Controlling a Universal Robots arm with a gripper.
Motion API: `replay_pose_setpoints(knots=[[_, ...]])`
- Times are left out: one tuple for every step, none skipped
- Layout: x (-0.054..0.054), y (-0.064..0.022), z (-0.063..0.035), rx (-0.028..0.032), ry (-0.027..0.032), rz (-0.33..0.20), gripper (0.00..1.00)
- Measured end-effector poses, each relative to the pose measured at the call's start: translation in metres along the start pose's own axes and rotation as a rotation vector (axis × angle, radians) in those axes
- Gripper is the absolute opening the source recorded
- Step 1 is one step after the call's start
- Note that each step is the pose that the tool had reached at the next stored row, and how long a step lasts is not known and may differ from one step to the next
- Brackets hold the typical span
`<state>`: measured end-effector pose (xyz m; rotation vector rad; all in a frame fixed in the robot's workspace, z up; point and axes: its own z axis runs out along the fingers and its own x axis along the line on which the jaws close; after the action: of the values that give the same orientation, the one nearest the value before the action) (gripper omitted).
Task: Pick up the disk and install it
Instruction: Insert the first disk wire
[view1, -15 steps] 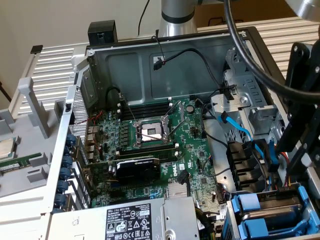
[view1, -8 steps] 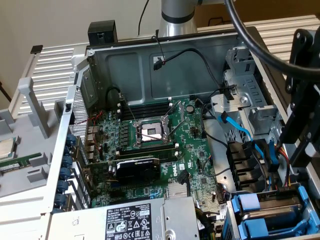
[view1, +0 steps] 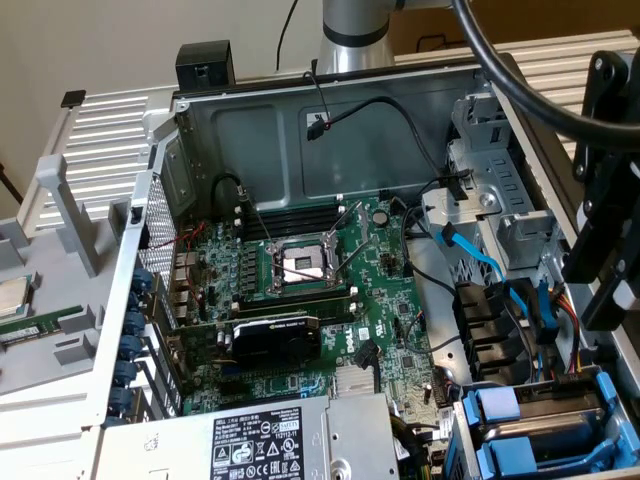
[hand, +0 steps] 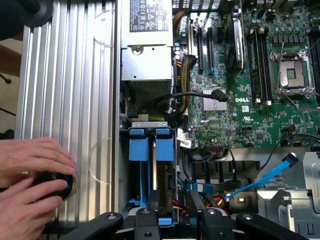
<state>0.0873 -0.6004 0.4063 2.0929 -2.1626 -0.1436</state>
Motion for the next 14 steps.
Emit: replay_pose_setpoints(knots=[[0.0, 0.0, 0.0, 0.0, 0.0, 0.0, 0.37], [0.0, 0.0, 0.0, 0.0, 0.0, 0.0, 0.37], [0.0, 0.0, 0.0, 0.0, 0.0, 0.0, 0.37], [0.0, 0.0, 0.0, 0.0, 0.0, 0.0, 0.37], [0.0, 0.0, 0.0, 0.0, 0.0, 0.0, 0.37], [0.0, 0.0, 0.0, 0.0, 0.0, 0.0, 0.37], [0.0, 0.0, 0.0, 0.0, 0.0, 0.0, 0.37], [0.0, 0.0, 0.0, 0.0, 0.0, 0.0, 0.37], [0.0, 0.0, 0.0, 0.0, -0.001, 0.0, 0.37], [0.0, 0.0, 0.0001, -0.0001, -0.005, -0.001, 0.37], [0.0, 0.0001, 0.0001, -0.0003, -0.011, -0.002, 0.37], [0.0, 0.0005, 0.0002, -0.0004, -0.0178, -0.003, 0.37], [0.0, 0.0009, 0.0005, -0.0005, -0.0242, -0.003, 0.37], [0.0, 0.001, 0.0008, -0.0007, -0.0299, -0.004, 0.37]])
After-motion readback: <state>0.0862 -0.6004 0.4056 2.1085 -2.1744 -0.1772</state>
